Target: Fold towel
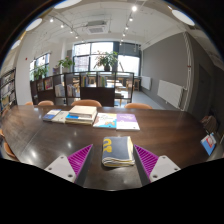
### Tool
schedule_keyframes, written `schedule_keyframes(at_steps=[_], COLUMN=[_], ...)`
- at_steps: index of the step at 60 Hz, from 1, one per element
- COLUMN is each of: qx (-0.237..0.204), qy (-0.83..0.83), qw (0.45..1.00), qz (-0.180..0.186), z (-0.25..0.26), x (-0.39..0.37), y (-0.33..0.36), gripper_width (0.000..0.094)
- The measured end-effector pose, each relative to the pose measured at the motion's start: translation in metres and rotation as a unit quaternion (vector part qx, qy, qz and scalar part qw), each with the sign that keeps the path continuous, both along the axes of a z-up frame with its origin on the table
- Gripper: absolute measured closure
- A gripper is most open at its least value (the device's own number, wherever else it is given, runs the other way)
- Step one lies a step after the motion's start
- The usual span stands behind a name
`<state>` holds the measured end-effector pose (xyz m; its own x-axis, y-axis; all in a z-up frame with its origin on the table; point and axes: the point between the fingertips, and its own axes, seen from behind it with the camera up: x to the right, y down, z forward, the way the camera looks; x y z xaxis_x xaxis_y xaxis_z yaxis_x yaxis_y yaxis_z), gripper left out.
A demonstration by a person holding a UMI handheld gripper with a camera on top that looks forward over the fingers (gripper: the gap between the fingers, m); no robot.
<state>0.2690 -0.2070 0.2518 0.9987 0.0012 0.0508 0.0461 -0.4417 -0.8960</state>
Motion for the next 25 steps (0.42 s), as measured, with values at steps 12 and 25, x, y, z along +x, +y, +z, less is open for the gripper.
schedule_keyframes(at_steps=[12,25], qx=[-0.021,-0.022], qy=[-0.01,0.003], qw=[1.0,1.0], qz=[-0.011,-0.005], z=[-0.011,-0.014], x=[-0.02,-0.04], y=[-0.061,-0.087], gripper_width=[0.0143,0.0146])
